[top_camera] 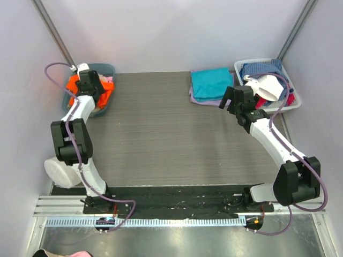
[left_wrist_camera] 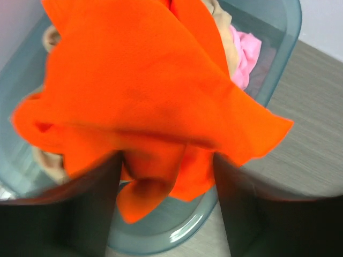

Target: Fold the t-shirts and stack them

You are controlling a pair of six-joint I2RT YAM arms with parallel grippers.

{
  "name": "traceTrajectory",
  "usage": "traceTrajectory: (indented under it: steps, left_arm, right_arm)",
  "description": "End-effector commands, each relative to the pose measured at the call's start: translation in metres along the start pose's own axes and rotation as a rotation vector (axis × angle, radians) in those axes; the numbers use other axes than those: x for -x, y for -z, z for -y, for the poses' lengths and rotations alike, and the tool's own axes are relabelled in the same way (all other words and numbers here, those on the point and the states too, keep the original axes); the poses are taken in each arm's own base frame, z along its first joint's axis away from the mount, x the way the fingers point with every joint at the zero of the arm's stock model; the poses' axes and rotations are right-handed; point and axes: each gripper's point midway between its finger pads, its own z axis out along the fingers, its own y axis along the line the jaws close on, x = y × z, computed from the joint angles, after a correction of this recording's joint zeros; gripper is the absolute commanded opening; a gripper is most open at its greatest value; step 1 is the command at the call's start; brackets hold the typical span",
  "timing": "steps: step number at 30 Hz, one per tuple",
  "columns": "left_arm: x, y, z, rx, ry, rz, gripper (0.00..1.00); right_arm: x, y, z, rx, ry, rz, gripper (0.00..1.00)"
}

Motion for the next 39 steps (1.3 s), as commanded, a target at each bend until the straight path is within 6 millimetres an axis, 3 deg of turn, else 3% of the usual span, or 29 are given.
traceTrajectory:
  steps: [1,2,3,7,11,12,14,16,17,19,21,22,25,26,28,29,30,32,33,35,36,37,38,39]
  left_arm:
    - [0.029,-0.015,0.013,-0.041,0.042,0.051,0.37]
    - [0.026,-0.020,0.012,-0.040,0.050,0.034,0.13]
    - [0.029,-0.021,0.013,-0.040,0.081,0.032,0.00]
    - [0.059,-0.006,0.023,-0.099,0.114,0.068,0.00]
    - [0.109,0.051,0.044,-0.228,0.141,0.154,0.00]
    - [0.140,0.081,0.050,-0.277,0.151,0.213,0.00]
    - [0.158,0.111,0.054,-0.322,0.195,0.207,0.00]
    - [0.196,0.166,0.073,-0.474,0.250,0.262,0.00]
    - [0.202,0.185,0.078,-0.522,0.258,0.257,0.00]
    - [0.228,0.245,0.094,-0.644,0.254,0.312,0.00]
    - [0.235,0.290,0.105,-0.712,0.235,0.332,0.00]
    - [0.242,0.326,0.102,-0.748,0.233,0.377,0.00]
    - [0.225,0.377,0.112,-0.836,0.219,0.358,0.00]
    - [0.224,0.407,0.105,-0.875,0.225,0.386,0.00]
    - [0.198,0.420,0.111,-0.939,0.241,0.315,0.00]
    - [0.193,0.442,0.102,-0.967,0.249,0.333,0.00]
    - [0.168,0.435,0.109,-0.977,0.248,0.264,0.00]
    - [0.144,0.438,0.106,-0.988,0.250,0.223,0.00]
    - [0.112,0.430,0.104,-0.982,0.236,0.162,0.00]
    - [0.072,0.412,0.104,-0.965,0.230,0.079,0.00]
    - [0.025,0.387,0.100,-0.929,0.218,-0.010,0.25]
    - [0.005,0.374,0.100,-0.912,0.229,-0.043,0.42]
    - [-0.044,0.346,0.096,-0.856,0.221,-0.145,0.71]
    - [-0.062,0.338,0.094,-0.846,0.219,-0.174,0.82]
  right_arm:
    - [0.014,0.013,-0.003,0.029,-0.014,0.059,1.00]
    - [0.011,0.013,-0.001,0.023,-0.010,0.053,1.00]
    - [0.010,0.014,0.001,0.021,-0.008,0.053,1.00]
    - [0.006,0.020,0.003,0.029,-0.012,0.052,1.00]
    - [0.008,0.031,0.004,0.047,-0.021,0.057,1.00]
    - [0.009,0.034,0.004,0.051,-0.027,0.060,1.00]
    - [0.014,0.045,0.002,0.073,-0.038,0.072,1.00]
    - [0.019,0.054,0.001,0.092,-0.053,0.084,1.00]
    - [0.021,0.059,0.000,0.100,-0.055,0.084,1.00]
    - [0.027,0.070,0.001,0.118,-0.061,0.098,1.00]
    - [0.033,0.083,0.002,0.124,-0.060,0.105,1.00]
    - [0.032,0.087,0.004,0.121,-0.056,0.099,1.00]
    - [0.037,0.103,0.009,0.130,-0.064,0.122,1.00]
    - [0.036,0.106,0.010,0.133,-0.064,0.125,1.00]
    - [0.034,0.112,0.013,0.135,-0.066,0.123,1.00]
    - [0.032,0.113,0.014,0.135,-0.066,0.118,1.00]
    - [0.030,0.114,0.014,0.136,-0.066,0.113,1.00]
    - [0.025,0.116,0.017,0.135,-0.068,0.102,1.00]
    - [0.024,0.117,0.017,0.135,-0.071,0.102,1.00]
    - [0.019,0.118,0.019,0.138,-0.072,0.092,1.00]
    - [0.017,0.118,0.019,0.137,-0.070,0.088,1.00]
    - [0.012,0.117,0.020,0.136,-0.069,0.078,0.99]
    - [0.010,0.117,0.019,0.143,-0.068,0.072,1.00]
    - [0.009,0.116,0.018,0.146,-0.069,0.067,1.00]
